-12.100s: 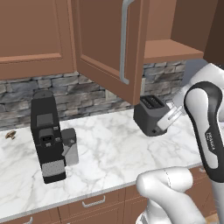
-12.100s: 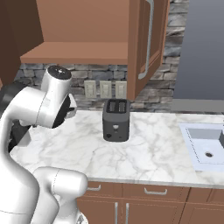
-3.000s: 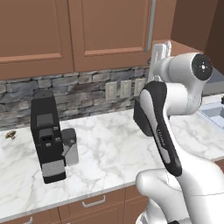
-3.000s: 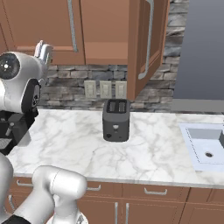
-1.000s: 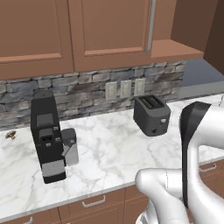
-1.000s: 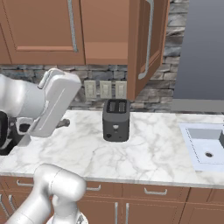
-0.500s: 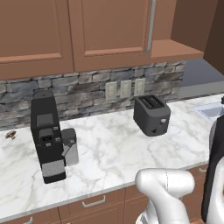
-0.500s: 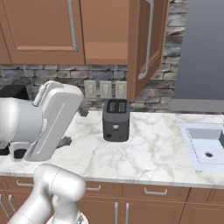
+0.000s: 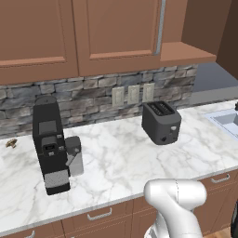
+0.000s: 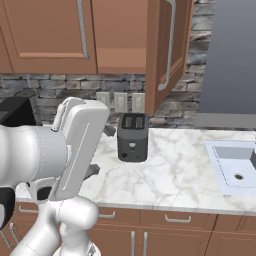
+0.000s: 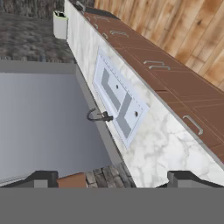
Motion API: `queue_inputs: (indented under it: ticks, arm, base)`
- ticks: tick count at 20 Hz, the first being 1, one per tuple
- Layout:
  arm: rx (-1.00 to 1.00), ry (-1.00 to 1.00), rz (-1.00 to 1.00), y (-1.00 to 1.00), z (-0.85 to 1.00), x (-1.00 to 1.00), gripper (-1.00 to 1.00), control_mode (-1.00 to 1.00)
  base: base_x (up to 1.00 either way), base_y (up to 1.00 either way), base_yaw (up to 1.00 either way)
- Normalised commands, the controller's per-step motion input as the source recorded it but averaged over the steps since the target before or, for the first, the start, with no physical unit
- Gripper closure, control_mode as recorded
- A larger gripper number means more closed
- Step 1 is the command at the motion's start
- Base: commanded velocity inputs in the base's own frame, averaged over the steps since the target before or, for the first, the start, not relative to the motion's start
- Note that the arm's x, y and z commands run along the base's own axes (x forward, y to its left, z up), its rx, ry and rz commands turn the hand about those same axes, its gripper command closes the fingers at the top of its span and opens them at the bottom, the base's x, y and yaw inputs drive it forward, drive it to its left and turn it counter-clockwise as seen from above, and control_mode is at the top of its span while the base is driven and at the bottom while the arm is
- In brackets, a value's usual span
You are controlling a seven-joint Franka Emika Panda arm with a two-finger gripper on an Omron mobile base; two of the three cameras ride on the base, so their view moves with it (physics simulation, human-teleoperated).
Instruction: Close all open cabinet doors.
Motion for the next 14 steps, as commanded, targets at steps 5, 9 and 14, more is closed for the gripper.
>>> queue_inputs:
  ticks: [5,9,14]
  arm:
    - [-0.06,0.01,0.05,-0.34,0.00,0.22,-1.00,-1.00]
    - [0.00,0.06,0.05,-0.41,0.05,0.38,-1.00,-1.00]
    - [0.00,0.04,0.00,-0.27,0.07,0.46,-1.00,-1.00]
  base:
    - [0.00,0.00,0.00]
    - [0.00,0.00,0.00]
    - [0.00,0.00,0.00]
